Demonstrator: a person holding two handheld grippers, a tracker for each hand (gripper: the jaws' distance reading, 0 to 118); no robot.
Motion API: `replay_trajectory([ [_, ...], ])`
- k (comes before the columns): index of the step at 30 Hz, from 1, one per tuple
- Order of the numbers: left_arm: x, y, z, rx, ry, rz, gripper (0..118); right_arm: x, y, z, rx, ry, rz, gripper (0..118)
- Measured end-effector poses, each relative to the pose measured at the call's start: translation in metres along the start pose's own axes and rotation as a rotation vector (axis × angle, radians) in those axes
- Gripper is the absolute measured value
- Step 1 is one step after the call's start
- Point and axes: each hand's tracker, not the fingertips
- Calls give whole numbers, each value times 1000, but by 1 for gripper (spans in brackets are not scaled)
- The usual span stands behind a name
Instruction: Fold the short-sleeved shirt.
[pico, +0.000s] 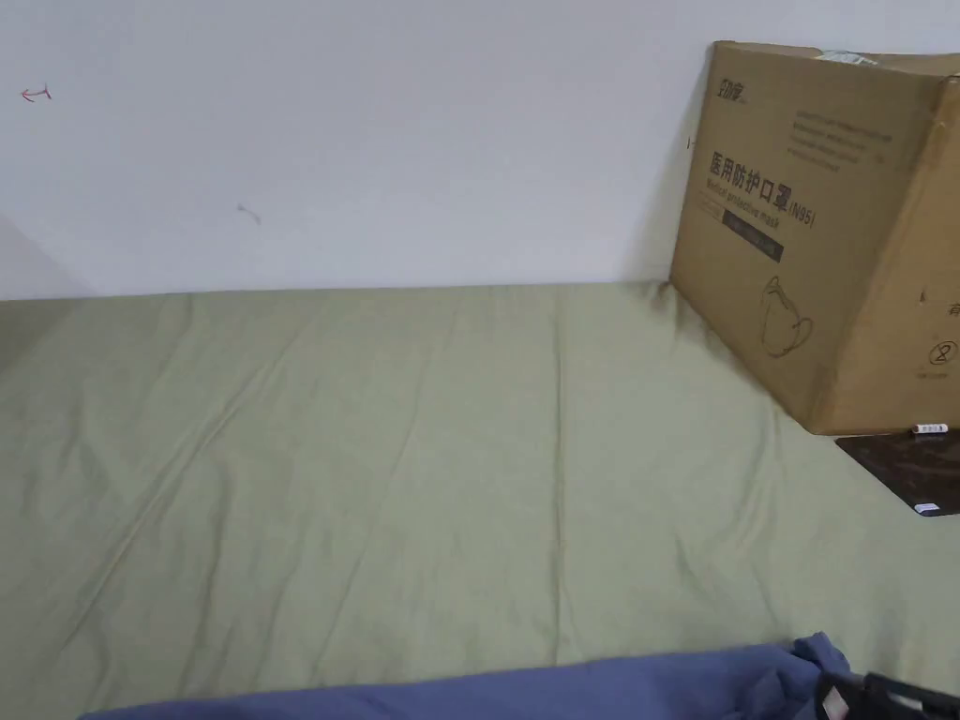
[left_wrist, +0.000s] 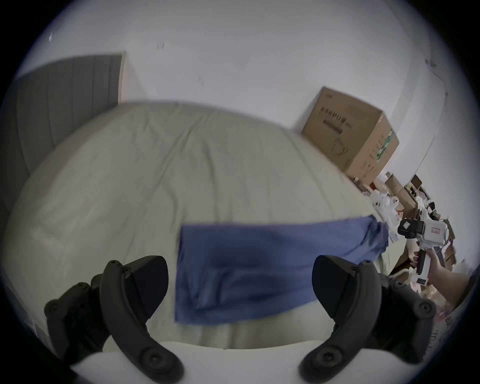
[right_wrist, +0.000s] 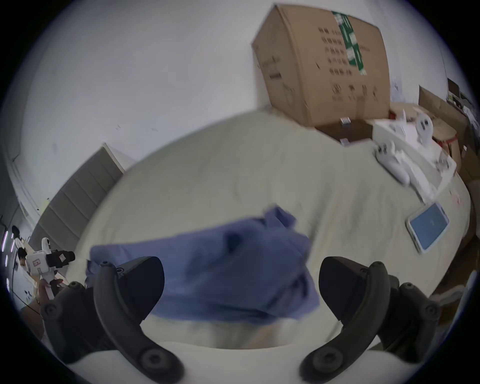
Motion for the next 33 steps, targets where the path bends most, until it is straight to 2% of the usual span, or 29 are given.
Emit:
replay_trajectory([
  [3,42,19,14,210,42,-53,116,-50,13,6,205,-20,92,117],
  [5,71,26,22,372,68,-121,111,-70,13,15,386,-22,144,116],
  [6,87,28,25,447,99,-172,105,-86,12,18,469,-38,159,115],
  [7,91,29,24,496,110,-204,85,-98,12,19,523,-53,168,110],
  [8,98,31,24,534,104,-230,57,-110,12,25,576,-77,177,96],
  [9,107,33,25,563,89,-249,22,-120,11,27,613,-85,184,63],
  [10,113,34,25,570,87,-260,0,-127,11,28,644,-81,191,3],
  [12,141,36,30,597,105,-263,0,-139,18,27,616,-84,194,0],
  [13,143,36,33,591,61,-244,0,-140,18,28,609,-79,190,0],
  [14,146,37,34,575,28,-226,0,-139,19,28,577,-30,179,0],
  [17,136,50,44,508,63,-197,0,-140,21,31,552,-40,196,0],
  [20,80,72,44,246,-58,-39,0,-136,20,40,528,-17,208,0],
  [23,7,72,22,-11,-121,166,0,-127,16,41,485,-6,198,0],
  [25,-36,57,3,-139,-140,294,1,-124,12,35,431,-1,197,0],
  [26,-55,47,-5,-145,-141,352,8,-121,10,32,404,-1,200,0],
  [27,-74,36,-9,-170,-138,393,30,-119,7,30,380,-6,205,0],
  [28,-88,28,-15,-186,-124,413,67,-123,5,27,356,-17,210,0],
  [29,-100,20,-24,-208,-145,440,94,-123,3,25,335,-23,214,0],
  [30,-109,11,-33,-224,-165,468,115,-122,1,25,320,-24,214,0],
  [33,-135,-11,-49,-231,-244,616,116,-126,2,23,285,-23,213,0],
])
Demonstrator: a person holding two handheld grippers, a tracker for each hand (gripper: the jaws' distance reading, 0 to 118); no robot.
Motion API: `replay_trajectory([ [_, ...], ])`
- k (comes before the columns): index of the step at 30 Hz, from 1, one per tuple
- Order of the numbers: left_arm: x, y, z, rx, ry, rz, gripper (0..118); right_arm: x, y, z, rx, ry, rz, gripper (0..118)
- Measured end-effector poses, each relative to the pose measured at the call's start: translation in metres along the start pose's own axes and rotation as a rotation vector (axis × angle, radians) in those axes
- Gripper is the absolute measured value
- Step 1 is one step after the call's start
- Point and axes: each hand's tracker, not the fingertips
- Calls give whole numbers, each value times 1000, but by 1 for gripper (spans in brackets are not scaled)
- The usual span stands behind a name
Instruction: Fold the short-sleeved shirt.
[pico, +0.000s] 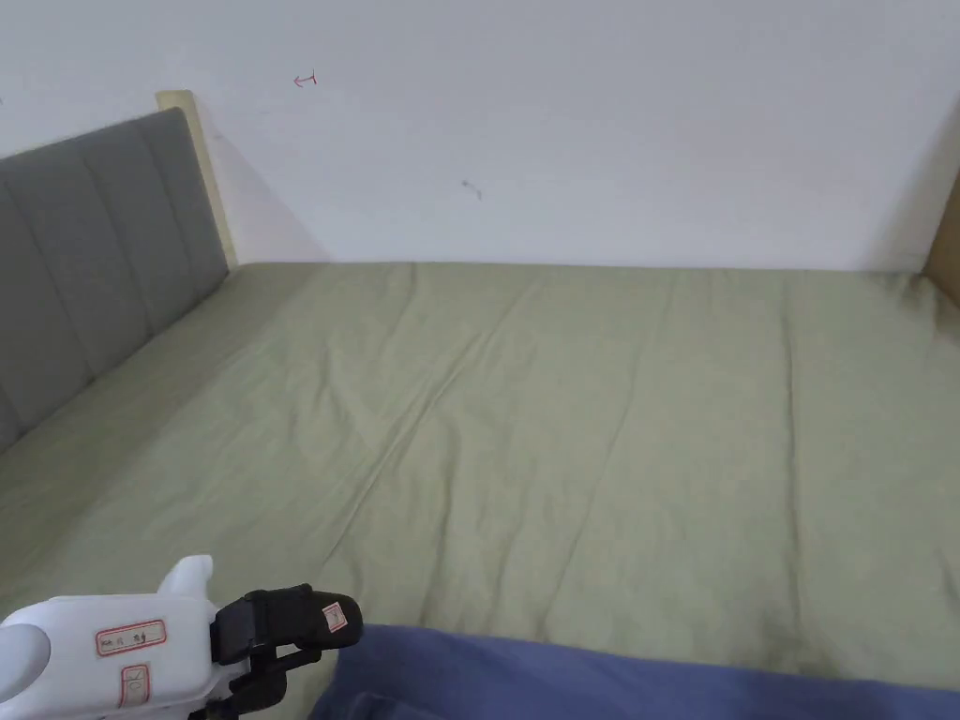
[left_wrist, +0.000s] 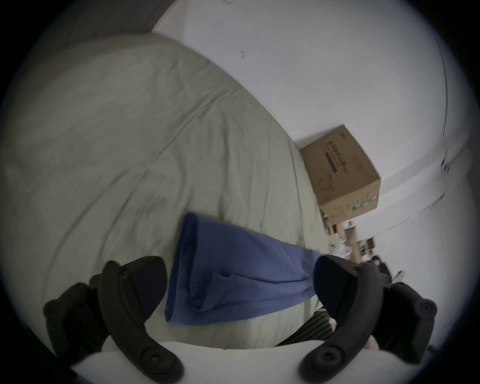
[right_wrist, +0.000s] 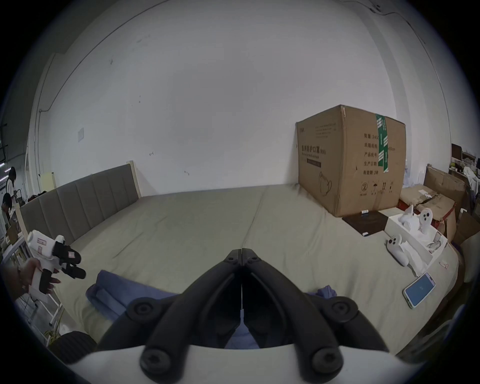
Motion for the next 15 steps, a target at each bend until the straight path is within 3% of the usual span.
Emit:
replay_trajectory([
  [5,-12,-17,-35,-77,-56,80,118,-8,9,-4,-35,-9,8,0],
  [6,-63,3,-49,-87,-94,89,118,-9,11,-5,-40,-10,7,0],
  [7,-68,7,-50,-59,-127,67,118,-11,13,-7,-46,-9,5,0],
  [9,-71,14,-61,-90,-234,85,118,-16,16,-11,-58,-2,-1,0],
  [11,-35,-11,-64,-136,-336,137,118,-21,17,-15,-72,7,-6,0],
  [13,-29,-21,-69,-124,-367,147,116,-27,17,-18,-85,21,-4,0],
  [14,-51,-10,-70,-111,-378,157,101,-30,16,-19,-93,30,-4,0],
  [15,-58,-9,-75,-116,-350,191,66,-32,15,-21,-102,38,-2,0],
])
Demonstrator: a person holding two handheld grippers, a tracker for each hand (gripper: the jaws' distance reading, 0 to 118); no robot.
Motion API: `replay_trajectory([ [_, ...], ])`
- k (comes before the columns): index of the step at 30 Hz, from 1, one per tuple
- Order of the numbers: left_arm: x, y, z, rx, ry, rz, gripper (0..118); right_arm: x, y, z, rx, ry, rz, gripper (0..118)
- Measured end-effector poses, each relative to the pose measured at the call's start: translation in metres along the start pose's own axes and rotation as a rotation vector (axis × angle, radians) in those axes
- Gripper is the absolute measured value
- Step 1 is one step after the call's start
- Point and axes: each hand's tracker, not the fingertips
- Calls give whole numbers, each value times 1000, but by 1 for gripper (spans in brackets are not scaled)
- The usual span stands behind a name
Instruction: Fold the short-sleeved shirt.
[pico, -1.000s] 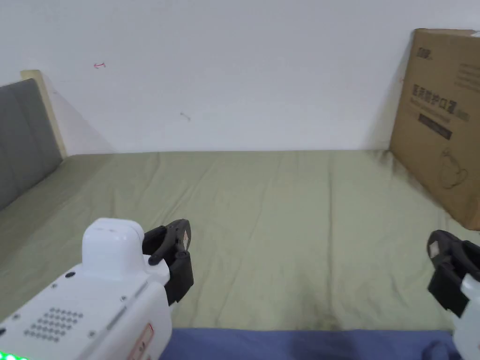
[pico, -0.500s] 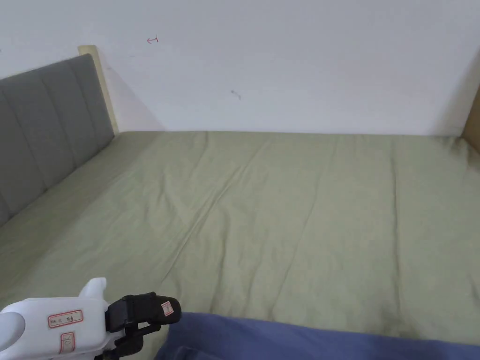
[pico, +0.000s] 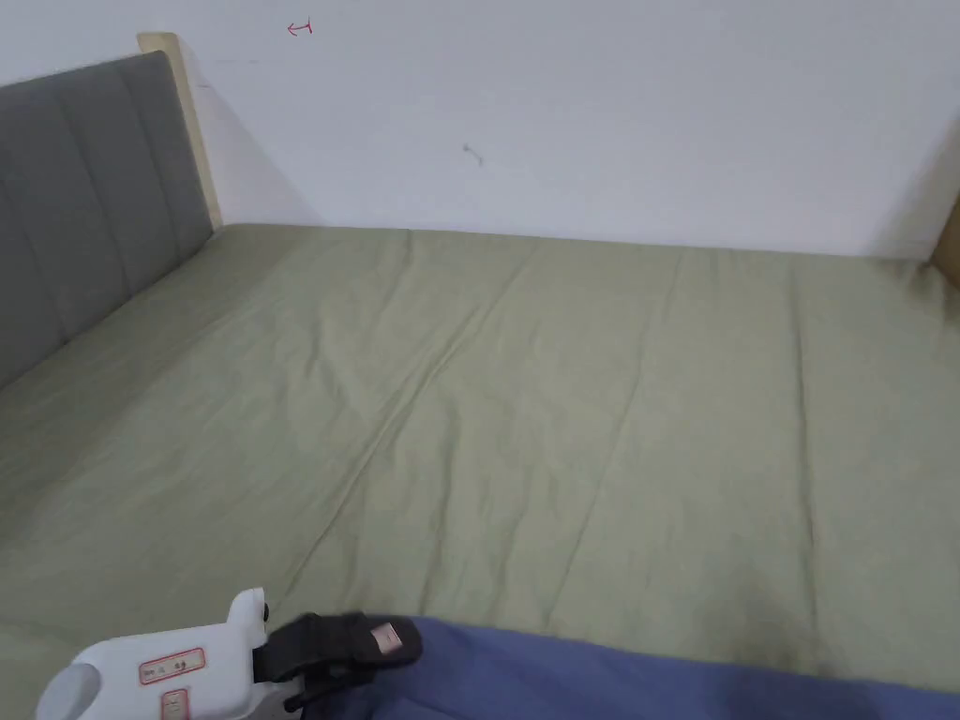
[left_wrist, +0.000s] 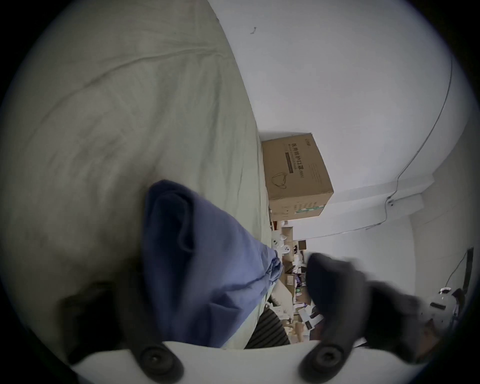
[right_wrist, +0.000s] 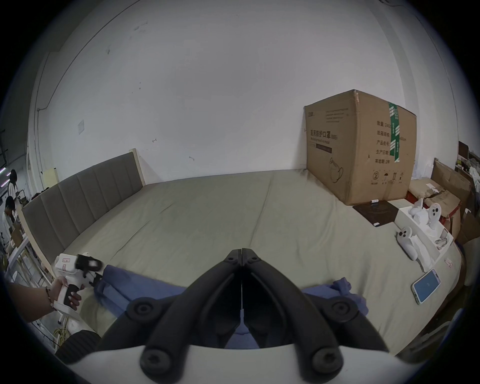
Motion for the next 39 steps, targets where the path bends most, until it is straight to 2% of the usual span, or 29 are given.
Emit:
replay_trajectory([
  [1,-5,-1,-5,5,125,29,4,-2,-1,-1,-6,4,3,0],
  [2,-11,-6,-7,17,300,10,4,-4,-2,-1,-16,11,6,0],
  [3,-7,-12,-5,18,134,8,4,-7,-3,-1,-24,18,9,0],
  [4,4,-9,-5,49,116,-12,4,-7,-3,-2,-30,23,13,0],
  [6,30,-12,-1,33,266,-122,4,-10,-4,-1,-43,34,30,0],
  [9,47,5,26,51,393,-277,4,-11,-3,0,-49,43,42,0],
  [10,61,5,38,81,459,-305,4,-11,-3,1,-47,47,40,0],
  [11,95,-23,38,127,584,-396,4,-10,-4,3,-46,54,33,0],
  [13,130,-36,45,207,875,-530,4,-8,-5,6,-51,63,12,0],
  [14,144,-43,47,242,945,-589,4,-7,-7,8,-53,65,-2,0],
  [15,146,-42,50,241,962,-635,4,-5,-8,11,-55,67,-14,0],
  [18,175,-51,27,200,859,-659,4,4,-13,20,-56,65,-36,0],
  [20,189,-61,-4,141,728,-632,5,12,-15,27,-51,57,-52,0],
  [22,198,-64,-37,60,568,-538,6,19,-17,34,-49,54,-77,0],
  [25,199,-71,-93,-40,486,-498,15,29,-20,44,-41,41,-99,0],
  [26,199,-74,-107,-48,478,-500,37,33,-21,48,-39,38,-105,0],
  [27,200,-81,-122,-57,464,-512,73,36,-22,51,-36,34,-108,0],
  [28,201,-84,-130,-86,446,-513,117,39,-23,53,-34,31,-109,0],
  [30,212,-83,-121,-54,398,-537,111,47,-26,56,-34,19,-105,0],
  [33,228,-107,-110,-32,403,-519,112,56,-29,57,-30,8,-111,0],
  [35,211,-89,-107,-17,446,-529,115,62,-30,55,-32,7,-125,0],
  [36,207,-87,-103,-11,481,-544,113,64,-31,54,-34,8,-135,0],
  [37,204,-87,-101,-3,487,-567,104,66,-32,52,-37,10,-144,0],
  [38,201,-87,-99,8,509,-608,82,68,-33,49,-43,13,-154,0],
  [39,201,-90,-101,4,529,-631,43,70,-34,47,-48,15,-160,0],
])
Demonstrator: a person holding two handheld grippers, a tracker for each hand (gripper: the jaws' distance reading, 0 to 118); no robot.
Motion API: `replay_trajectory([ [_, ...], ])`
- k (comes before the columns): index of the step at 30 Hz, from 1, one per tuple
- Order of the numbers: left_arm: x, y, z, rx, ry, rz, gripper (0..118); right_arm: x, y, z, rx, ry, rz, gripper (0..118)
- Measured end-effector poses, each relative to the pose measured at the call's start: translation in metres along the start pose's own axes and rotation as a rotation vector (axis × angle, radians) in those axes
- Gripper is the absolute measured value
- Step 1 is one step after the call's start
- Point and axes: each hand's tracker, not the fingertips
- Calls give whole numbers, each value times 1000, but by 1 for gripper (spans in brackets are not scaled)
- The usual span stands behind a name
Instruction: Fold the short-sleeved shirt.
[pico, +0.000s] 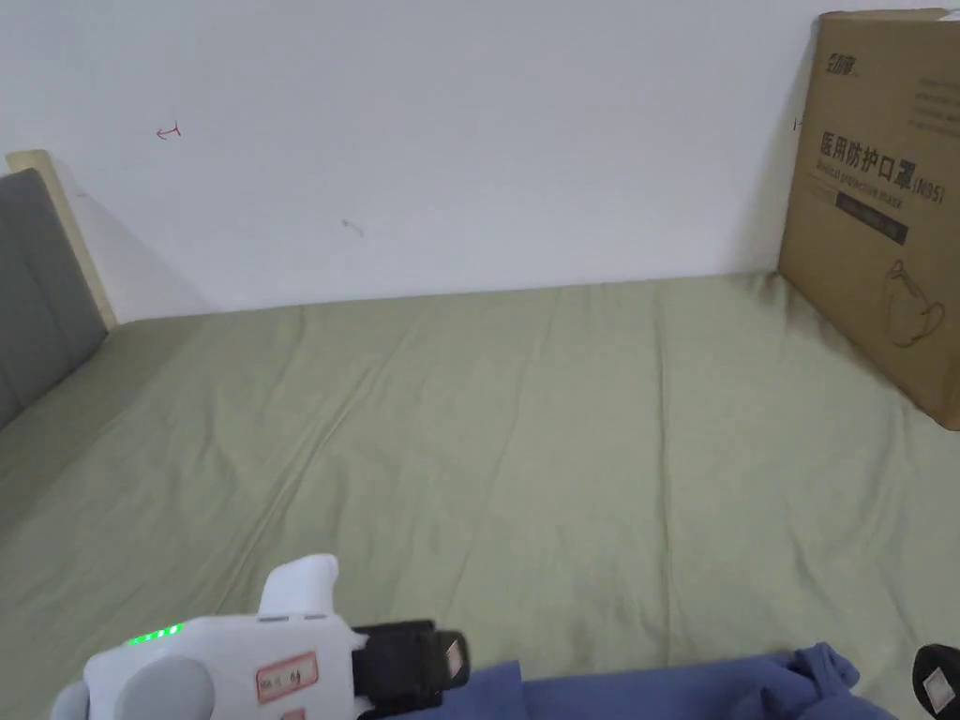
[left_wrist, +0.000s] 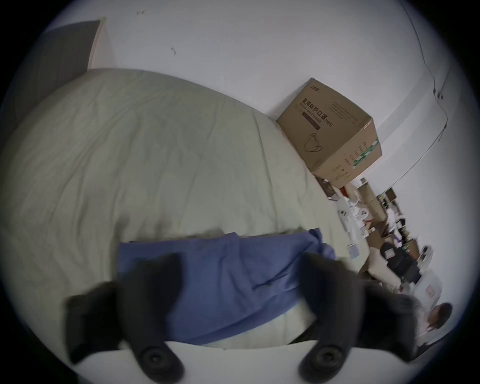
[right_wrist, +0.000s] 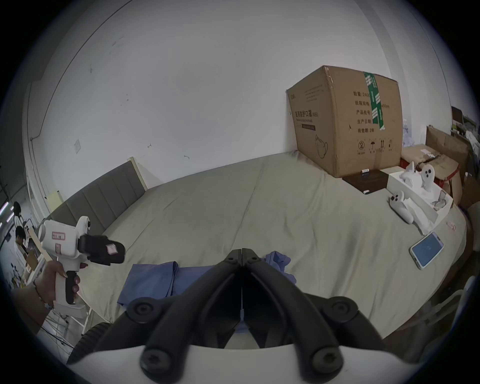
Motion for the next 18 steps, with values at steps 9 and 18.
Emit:
replay_trajectory([
  [9,35,-35,-104,-312,97,-127,0,3,-5,-13,-34,2,-10,0],
  [18,44,-40,-83,-297,-502,142,0,-2,-3,-15,-47,6,18,0],
])
